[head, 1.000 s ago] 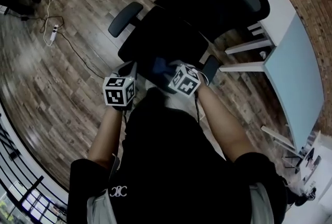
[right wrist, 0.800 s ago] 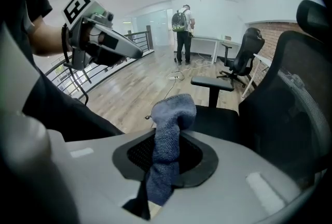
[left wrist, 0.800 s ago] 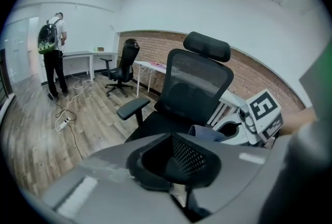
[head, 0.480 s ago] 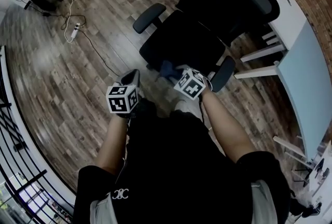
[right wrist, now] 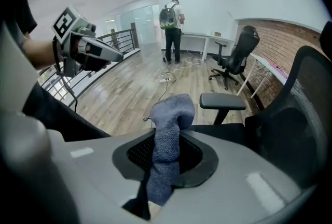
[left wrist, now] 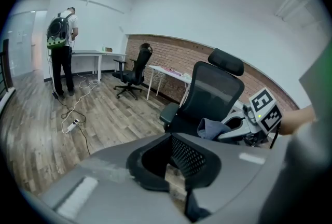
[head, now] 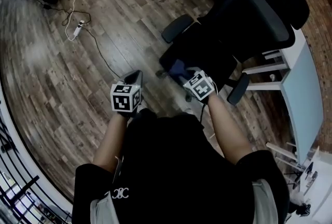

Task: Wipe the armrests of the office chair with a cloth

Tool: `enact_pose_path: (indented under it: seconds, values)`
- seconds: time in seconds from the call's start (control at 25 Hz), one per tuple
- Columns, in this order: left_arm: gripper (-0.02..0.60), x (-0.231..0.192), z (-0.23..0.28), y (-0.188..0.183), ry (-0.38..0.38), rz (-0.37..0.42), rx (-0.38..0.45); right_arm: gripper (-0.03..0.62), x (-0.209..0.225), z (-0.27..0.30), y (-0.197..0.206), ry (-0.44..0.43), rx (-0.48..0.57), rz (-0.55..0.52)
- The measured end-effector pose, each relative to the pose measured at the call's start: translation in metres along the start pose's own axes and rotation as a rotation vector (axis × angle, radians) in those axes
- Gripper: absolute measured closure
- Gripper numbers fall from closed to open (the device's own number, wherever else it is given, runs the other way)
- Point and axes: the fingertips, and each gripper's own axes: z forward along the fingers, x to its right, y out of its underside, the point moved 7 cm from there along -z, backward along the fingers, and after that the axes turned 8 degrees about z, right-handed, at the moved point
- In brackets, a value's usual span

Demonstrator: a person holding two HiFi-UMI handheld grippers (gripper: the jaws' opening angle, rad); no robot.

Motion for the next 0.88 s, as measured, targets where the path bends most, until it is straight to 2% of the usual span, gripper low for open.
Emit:
enact_pose_path:
  seconds: [0.16,0.32,0.52,0.68,0.88]
  values:
    - [0.575,-0.047,-0.010,-0.007,0.021,0.014,-0.003,0.516,-0.009,0.022,-0.028,0.051,0.012,0.077]
    - [0.575,-0.073,-0.010,-0.010,0.048,0.016,-0.019,0.514,-0.013,0.042,-0.040,0.080,0.004,0.128]
    - [0.575,-0.092,0.016,-0.021,0.100,0.061,-0.060,0.514,0.019,0.069,-0.043,0.140,-0.008,0.208]
    - [0.575,-0.113,0.054,-0.059,0.125,0.126,-0.080,0.514,0.068,0.098,-0.054,0.136,0.000,0.316]
    - [0.575,-0.131,0.100,-0.119,0.182,0.177,-0.107,0.514,0.105,0.130,-0.074,0.095,-0.043,0.342]
